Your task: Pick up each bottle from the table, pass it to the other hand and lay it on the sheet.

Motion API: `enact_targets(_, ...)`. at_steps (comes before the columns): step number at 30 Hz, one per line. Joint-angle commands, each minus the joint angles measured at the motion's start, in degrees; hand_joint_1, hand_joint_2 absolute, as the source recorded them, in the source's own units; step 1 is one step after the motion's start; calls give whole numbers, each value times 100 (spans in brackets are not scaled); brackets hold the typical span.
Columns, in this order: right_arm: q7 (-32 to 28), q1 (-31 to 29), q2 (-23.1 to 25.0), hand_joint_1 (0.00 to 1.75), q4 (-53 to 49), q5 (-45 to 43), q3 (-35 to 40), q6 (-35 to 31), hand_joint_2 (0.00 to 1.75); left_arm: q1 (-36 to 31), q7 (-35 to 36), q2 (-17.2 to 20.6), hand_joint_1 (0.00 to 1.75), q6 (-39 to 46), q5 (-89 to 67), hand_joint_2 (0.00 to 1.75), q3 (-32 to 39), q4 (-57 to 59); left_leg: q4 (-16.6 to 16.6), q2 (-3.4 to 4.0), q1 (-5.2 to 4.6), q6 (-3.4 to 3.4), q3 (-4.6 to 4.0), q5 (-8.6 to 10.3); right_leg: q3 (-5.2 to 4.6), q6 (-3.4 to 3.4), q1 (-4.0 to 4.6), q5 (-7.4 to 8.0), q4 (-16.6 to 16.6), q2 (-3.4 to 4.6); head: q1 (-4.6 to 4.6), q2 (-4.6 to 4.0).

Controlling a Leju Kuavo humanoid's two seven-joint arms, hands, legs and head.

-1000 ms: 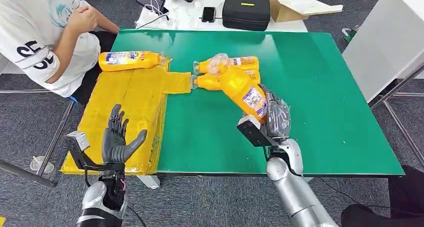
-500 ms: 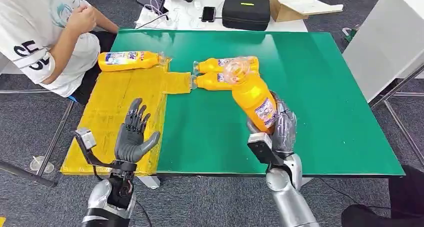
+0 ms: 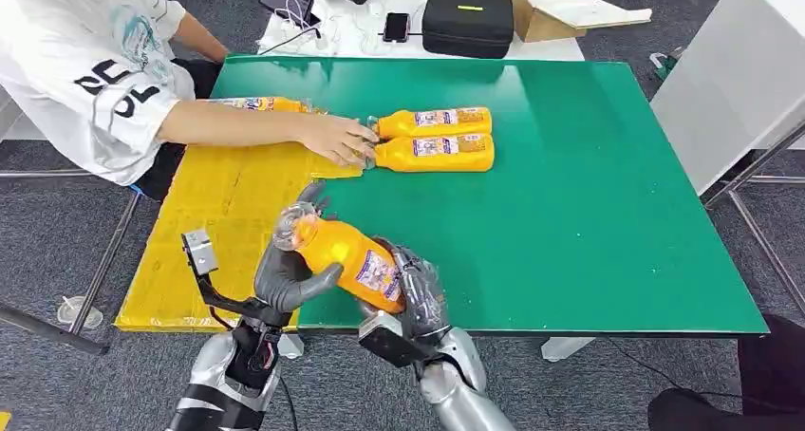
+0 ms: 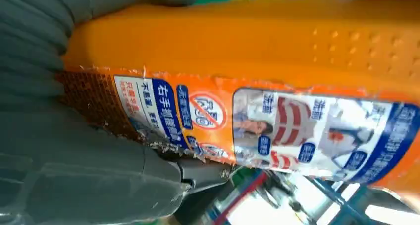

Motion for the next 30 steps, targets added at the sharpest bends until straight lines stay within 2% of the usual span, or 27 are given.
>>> enact_targets(1,66,-436,154,175,1185,-36,556,13,175,-255,60,242,0,-39,29,175,-361,540,-8,14,-5,8,37,-9,33,-7,-1,-7,-7,5,-2,-2)
enact_targets(3,95,-455,187,175,1202,-30,600,52,175,-281,70,232,0,-28,7,175,-392,588,-10,13,-6,11,52,-14,48,-11,-1,-12,-8,1,0,-2)
enact_targets(4,97,-463,211,175,1196,-32,603,51,175,-280,70,231,0,-27,7,175,-393,593,-5,9,-5,5,18,-4,15,-4,-3,-3,-3,4,0,-2)
enact_targets(10,128,-524,280,175,1270,-99,710,170,175,-378,5,261,0,-46,-113,175,-497,753,-6,13,-4,7,34,-10,29,-9,1,-8,-4,3,-2,-2)
enact_targets(12,131,-519,285,175,1272,-101,710,168,175,-367,6,268,0,-45,-116,175,-498,761,-4,5,-3,4,13,-3,11,-4,-1,-2,-3,0,-2,-2)
enact_targets(18,128,-529,276,175,1291,-160,743,184,175,-382,-32,297,0,26,-245,175,-556,766,-5,14,-5,11,47,-16,42,-10,0,-14,-4,2,0,-2)
enact_targets(19,131,-531,278,175,1291,-206,755,187,175,-386,-76,305,0,72,-328,175,-572,767,-3,4,-4,4,11,-2,9,-4,-2,-3,-2,-1,0,-2)
enact_targets(20,129,-533,279,175,1296,-217,774,202,175,-399,-80,315,0,72,-360,175,-586,791,-3,10,-5,8,32,-11,28,-8,-1,-10,-2,1,0,-2)
enact_targets(22,133,-526,287,175,1302,-212,789,205,175,-403,-89,319,0,54,-366,175,-593,799,-3,5,-2,4,11,-3,9,-4,0,-2,-2,0,0,-2)
enact_targets(23,142,-528,292,175,1309,-213,795,205,175,-409,-100,317,40,44,-364,175,-591,813,-4,14,-4,10,41,-14,37,-10,1,-11,-4,3,0,-2)
enact_targets(24,155,-536,294,175,1330,-216,814,217,175,-415,-129,304,164,14,-336,175,-572,830,-3,7,-3,5,18,-5,15,-6,-1,-4,-2,1,0,-2)
enact_targets(25,158,-537,295,175,1341,-223,828,221,175,-422,-143,303,175,-26,-320,175,-565,842,-4,11,-4,7,31,-10,28,-8,0,-8,-3,2,0,0)
enact_targets(30,156,-543,290,175,1357,-255,863,235,175,-410,-102,295,175,-243,-152,175,-529,837,-3,7,-4,5,16,-5,13,-5,-1,-4,-2,1,0,-2)
